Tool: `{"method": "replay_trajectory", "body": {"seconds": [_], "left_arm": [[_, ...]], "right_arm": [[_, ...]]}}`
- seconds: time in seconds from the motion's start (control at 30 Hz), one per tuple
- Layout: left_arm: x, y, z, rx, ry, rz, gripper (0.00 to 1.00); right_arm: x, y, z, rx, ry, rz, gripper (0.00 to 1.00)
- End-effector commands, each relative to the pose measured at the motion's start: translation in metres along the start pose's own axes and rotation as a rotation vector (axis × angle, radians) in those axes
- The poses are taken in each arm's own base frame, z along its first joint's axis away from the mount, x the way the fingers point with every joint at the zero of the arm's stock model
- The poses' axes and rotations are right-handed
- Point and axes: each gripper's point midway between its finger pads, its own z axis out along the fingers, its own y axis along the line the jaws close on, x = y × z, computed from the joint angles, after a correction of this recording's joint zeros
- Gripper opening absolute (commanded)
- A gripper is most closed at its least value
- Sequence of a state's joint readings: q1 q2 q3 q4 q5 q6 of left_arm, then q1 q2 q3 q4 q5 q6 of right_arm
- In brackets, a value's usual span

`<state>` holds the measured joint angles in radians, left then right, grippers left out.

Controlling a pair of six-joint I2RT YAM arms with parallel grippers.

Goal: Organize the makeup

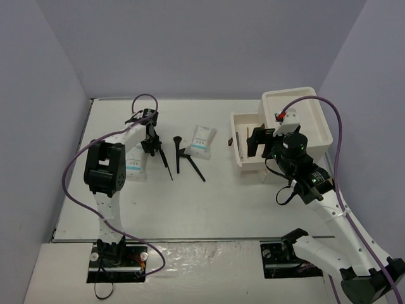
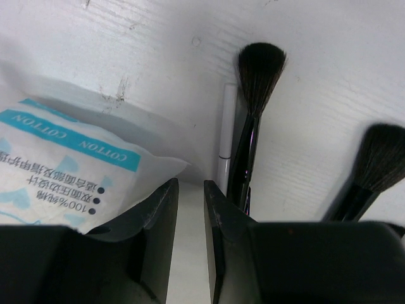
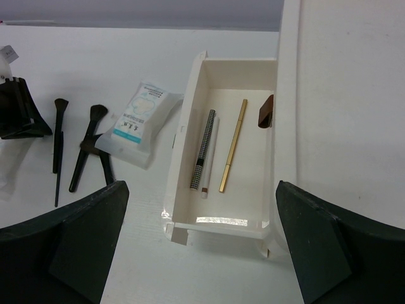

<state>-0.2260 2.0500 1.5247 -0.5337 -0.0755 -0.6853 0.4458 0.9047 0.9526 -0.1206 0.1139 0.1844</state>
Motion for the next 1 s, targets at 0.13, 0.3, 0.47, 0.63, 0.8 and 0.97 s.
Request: {"method": "replay_trajectory", "body": {"seconds": [0.13, 0.3, 0.47, 0.63, 0.8, 0.97], "left_arm": [[-0.047, -0.026, -0.016, 0.102, -0.127, -0.042, 0.2], [-0.054, -0.026, -0.018, 0.121, -0.147, -0.066, 0.21], [-0.059, -0.029, -0.018, 0.134, -0.159, -0.073, 0.23], [-0.058, -0.03, -0.014, 0.129, -0.151, -0.069, 0.25], [-0.054, -0.028, -0.006, 0.105, -0.123, -0.064, 0.25], [-0.046, -0.021, 0.001, 0.06, -0.092, -0.065, 0.24]], "right_arm": [[-0.015, 0.005, 0.003, -0.024, -0.066, 0.002, 1.0], [-0.014, 0.005, 0.004, -0.026, -0.061, 0.0, 1.0], [-0.014, 0.005, 0.004, -0.029, -0.062, 0.0, 1.0], [-0.014, 0.006, 0.004, -0.032, -0.061, -0.002, 1.0], [-0.014, 0.006, 0.004, -0.031, -0.062, -0.002, 1.0], [-0.012, 0.006, 0.005, -0.032, -0.057, -0.002, 1.0]]}}
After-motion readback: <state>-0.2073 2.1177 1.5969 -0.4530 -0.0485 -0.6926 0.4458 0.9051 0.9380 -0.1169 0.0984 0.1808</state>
